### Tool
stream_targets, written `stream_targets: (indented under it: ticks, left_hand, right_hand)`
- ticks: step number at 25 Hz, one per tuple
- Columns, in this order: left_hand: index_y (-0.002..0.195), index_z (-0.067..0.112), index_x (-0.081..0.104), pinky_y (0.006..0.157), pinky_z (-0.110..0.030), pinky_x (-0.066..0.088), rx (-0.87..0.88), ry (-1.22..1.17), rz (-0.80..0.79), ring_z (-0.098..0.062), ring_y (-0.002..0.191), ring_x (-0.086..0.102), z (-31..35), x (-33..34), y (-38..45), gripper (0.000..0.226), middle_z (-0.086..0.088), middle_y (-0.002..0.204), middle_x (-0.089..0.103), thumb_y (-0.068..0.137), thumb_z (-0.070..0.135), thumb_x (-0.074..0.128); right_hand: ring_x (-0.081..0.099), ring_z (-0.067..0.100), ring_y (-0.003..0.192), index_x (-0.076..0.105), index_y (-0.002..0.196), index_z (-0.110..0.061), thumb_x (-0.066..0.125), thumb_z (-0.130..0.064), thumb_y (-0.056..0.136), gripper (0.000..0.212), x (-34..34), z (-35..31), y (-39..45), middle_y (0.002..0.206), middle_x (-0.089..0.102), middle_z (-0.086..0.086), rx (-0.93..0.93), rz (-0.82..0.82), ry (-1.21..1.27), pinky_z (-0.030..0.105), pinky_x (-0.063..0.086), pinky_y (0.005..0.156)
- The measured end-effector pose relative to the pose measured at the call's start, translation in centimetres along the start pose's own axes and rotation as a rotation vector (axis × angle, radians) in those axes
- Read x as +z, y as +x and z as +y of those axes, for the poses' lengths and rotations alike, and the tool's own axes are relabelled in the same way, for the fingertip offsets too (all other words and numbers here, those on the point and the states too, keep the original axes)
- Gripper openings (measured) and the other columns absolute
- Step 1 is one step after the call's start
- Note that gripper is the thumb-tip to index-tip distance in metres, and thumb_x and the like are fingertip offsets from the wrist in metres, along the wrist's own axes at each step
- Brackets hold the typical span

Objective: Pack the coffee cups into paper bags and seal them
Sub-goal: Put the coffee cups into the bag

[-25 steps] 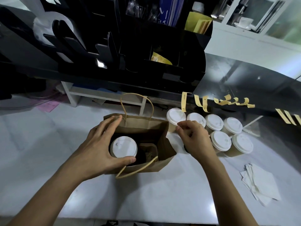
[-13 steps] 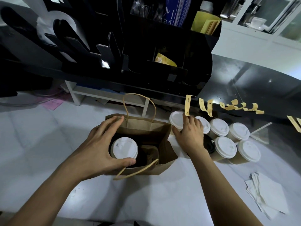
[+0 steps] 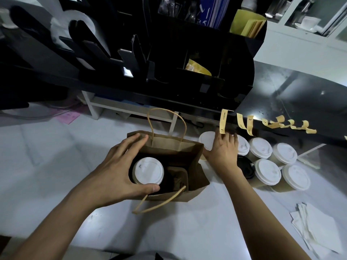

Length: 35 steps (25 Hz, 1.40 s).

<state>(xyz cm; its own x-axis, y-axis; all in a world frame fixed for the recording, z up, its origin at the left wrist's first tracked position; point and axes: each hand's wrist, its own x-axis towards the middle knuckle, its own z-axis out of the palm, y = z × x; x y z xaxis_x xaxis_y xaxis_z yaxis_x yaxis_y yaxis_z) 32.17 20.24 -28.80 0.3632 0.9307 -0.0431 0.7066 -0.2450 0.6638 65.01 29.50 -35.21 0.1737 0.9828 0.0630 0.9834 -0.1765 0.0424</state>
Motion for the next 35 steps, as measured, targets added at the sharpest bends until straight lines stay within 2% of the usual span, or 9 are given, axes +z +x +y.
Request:
stream_targets:
  ticks: [5,9,13,15,18,22,26,28,35]
  left_hand:
    - [0.151,0.061,0.001,0.106,-0.031,0.029,0.016,0.001,0.000,0.016,0.140,0.002,-0.2,0.0,0.0,0.122,0.043,0.155,-0.006,0.051,0.094,0.064]
    - [0.150,0.063,0.001,0.108,-0.033,0.030,0.018,0.011,-0.006,0.011,0.144,0.002,-0.4,-0.1,0.1,0.121,0.042,0.155,-0.007,0.052,0.095,0.063]
    - [0.151,0.060,0.001,0.110,-0.036,0.032,0.020,0.035,-0.001,0.004,0.148,0.003,-0.7,-0.1,0.0,0.121,0.041,0.156,-0.007,0.053,0.096,0.062]
    - [0.151,0.060,0.000,0.109,-0.036,0.032,0.026,0.037,-0.007,0.003,0.148,0.004,-0.6,-0.2,-0.1,0.120,0.042,0.155,-0.009,0.054,0.095,0.062]
    - [0.151,0.059,-0.002,0.110,-0.038,0.032,0.035,0.042,-0.025,0.001,0.148,0.004,-0.6,-0.3,-0.1,0.120,0.041,0.155,-0.011,0.055,0.095,0.060]
    - [0.150,0.059,-0.002,0.112,-0.040,0.033,0.028,0.042,-0.032,-0.002,0.148,0.003,-0.7,-0.3,-0.1,0.121,0.040,0.156,-0.011,0.054,0.096,0.060]
    - [0.151,0.058,-0.002,0.111,-0.039,0.034,0.037,0.038,-0.024,-0.003,0.148,0.004,-0.8,-0.1,-0.2,0.122,0.038,0.157,-0.009,0.054,0.096,0.060]
    - [0.151,0.058,-0.003,0.110,-0.039,0.034,0.036,0.028,-0.020,-0.003,0.148,0.004,-0.8,0.0,-0.2,0.122,0.038,0.157,-0.009,0.054,0.095,0.061]
    - [0.153,0.054,0.000,0.112,-0.039,0.033,0.056,0.014,-0.013,-0.003,0.149,0.004,-1.0,0.1,-0.4,0.123,0.038,0.157,-0.010,0.055,0.095,0.061]
  right_hand:
    - [0.043,0.038,0.130,0.039,0.149,-0.011,0.068,-0.059,0.086,0.084,-1.1,-0.5,-2.6,0.140,0.044,0.016,0.007,-0.007,0.247,0.049,0.036,0.112]
    - [0.050,0.034,0.120,0.042,0.144,-0.018,0.075,-0.061,0.079,0.084,-3.0,-0.6,-4.7,0.135,0.040,0.009,0.073,-0.021,0.472,0.047,0.049,0.096]
    - [0.046,0.029,0.126,0.039,0.144,-0.025,0.075,-0.061,0.075,0.086,-6.1,-0.4,-6.8,0.142,0.038,0.007,0.124,0.053,0.597,0.044,0.049,0.095]
    - [0.044,0.026,0.125,0.039,0.142,-0.026,0.076,-0.059,0.074,0.084,-8.4,-0.2,-7.6,0.138,0.044,0.005,0.128,0.146,0.627,0.046,0.048,0.095]
    - [0.045,0.022,0.119,0.042,0.137,-0.025,0.077,-0.057,0.074,0.079,-12.5,-0.2,-8.9,0.125,0.044,-0.005,0.095,0.311,0.685,0.039,0.042,0.092]
    - [0.050,0.018,0.118,0.044,0.130,-0.033,0.074,-0.064,0.071,0.073,-16.9,-1.3,-11.0,0.125,0.049,-0.009,0.068,0.408,0.771,0.036,0.044,0.091]
    - [0.053,-0.001,0.110,0.046,0.124,-0.043,0.070,-0.069,0.066,0.068,-18.9,-2.7,-12.6,0.123,0.055,-0.016,0.031,0.307,0.917,0.019,0.041,0.080]
    - [0.050,-0.007,0.110,0.046,0.123,-0.044,0.071,-0.068,0.066,0.067,-18.8,-3.8,-13.1,0.121,0.054,-0.019,-0.020,0.200,0.934,0.020,0.043,0.079]
    - [0.045,0.008,0.114,0.041,0.127,-0.041,0.079,-0.050,0.073,0.066,-15.4,-7.9,-13.5,0.123,0.046,-0.014,-0.110,-0.090,0.851,0.024,0.043,0.083]
